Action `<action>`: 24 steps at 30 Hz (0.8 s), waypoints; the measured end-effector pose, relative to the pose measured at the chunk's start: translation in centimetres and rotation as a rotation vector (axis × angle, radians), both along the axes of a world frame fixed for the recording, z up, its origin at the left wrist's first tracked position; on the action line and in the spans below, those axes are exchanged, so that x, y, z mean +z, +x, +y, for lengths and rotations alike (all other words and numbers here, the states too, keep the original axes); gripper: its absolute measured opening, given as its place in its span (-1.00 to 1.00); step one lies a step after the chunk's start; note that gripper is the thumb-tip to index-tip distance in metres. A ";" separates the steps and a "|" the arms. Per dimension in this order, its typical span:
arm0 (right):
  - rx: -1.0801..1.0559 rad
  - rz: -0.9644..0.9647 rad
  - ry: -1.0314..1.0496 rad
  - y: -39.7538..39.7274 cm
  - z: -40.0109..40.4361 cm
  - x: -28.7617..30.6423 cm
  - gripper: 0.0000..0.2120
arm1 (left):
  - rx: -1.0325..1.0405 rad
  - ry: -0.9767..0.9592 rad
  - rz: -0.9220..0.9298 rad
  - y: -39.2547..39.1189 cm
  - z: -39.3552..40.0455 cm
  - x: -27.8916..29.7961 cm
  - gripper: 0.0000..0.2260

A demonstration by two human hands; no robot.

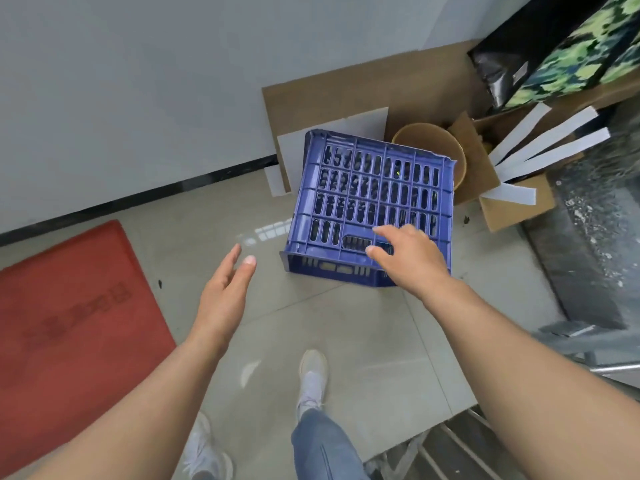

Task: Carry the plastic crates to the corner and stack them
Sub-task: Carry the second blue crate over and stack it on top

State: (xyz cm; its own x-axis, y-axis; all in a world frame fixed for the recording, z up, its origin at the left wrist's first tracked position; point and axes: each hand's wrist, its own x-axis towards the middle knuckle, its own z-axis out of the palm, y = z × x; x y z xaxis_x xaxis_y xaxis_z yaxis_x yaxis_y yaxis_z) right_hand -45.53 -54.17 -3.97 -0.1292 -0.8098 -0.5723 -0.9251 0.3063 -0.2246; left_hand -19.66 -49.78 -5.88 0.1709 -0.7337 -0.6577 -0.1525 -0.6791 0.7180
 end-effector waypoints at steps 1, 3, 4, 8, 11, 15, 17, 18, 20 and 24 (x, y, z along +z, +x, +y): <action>0.064 0.034 0.032 0.2 -0.2 -1.1 -0.52 | 0.004 0.011 0.002 0.2 0.2 -1.2 -0.54; 0.183 0.092 0.087 0.8 -0.3 -3.1 -0.48 | 0.016 0.030 0.009 0.9 0.6 -3.5 -0.54; 0.226 0.112 0.104 1.2 -0.2 -4.1 -0.47 | 0.025 0.036 0.013 1.3 0.8 -4.6 -0.54; 0.251 0.140 0.114 2.3 0.0 -6.7 -0.45 | 0.063 0.056 0.011 3.0 1.6 -7.7 -0.55; 0.261 0.146 0.116 2.9 -0.1 -8.0 -0.43 | 0.077 0.061 0.031 4.2 2.3 -9.1 -0.54; 0.223 0.129 0.091 4.0 0.3 -9.0 -0.43 | 0.098 0.062 0.038 6.4 3.1 -10.4 -0.53; 0.172 0.114 0.062 5.2 0.8 -9.3 -0.45 | 0.097 0.054 0.047 7.6 3.6 -10.9 -0.49; 0.143 0.105 0.047 6.0 1.0 -9.5 -0.45 | 0.099 0.052 0.049 8.3 3.8 -11.1 -0.45; 0.088 0.086 0.015 7.9 1.4 -9.7 -0.47 | 0.105 0.051 0.047 9.7 4.4 -11.5 -0.42; 0.000 0.046 -0.016 12.3 2.3 -9.9 -0.49 | 0.121 0.053 0.047 13.3 5.7 -12.0 -0.39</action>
State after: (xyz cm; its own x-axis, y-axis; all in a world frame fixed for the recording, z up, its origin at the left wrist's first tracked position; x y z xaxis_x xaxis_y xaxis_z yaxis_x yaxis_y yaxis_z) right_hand -33.26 -51.86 -13.86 -0.1552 -0.8188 -0.5527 -0.9344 0.3033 -0.1868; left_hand -6.37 -44.11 -17.89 0.2243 -0.6736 -0.7042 -0.0346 -0.7277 0.6850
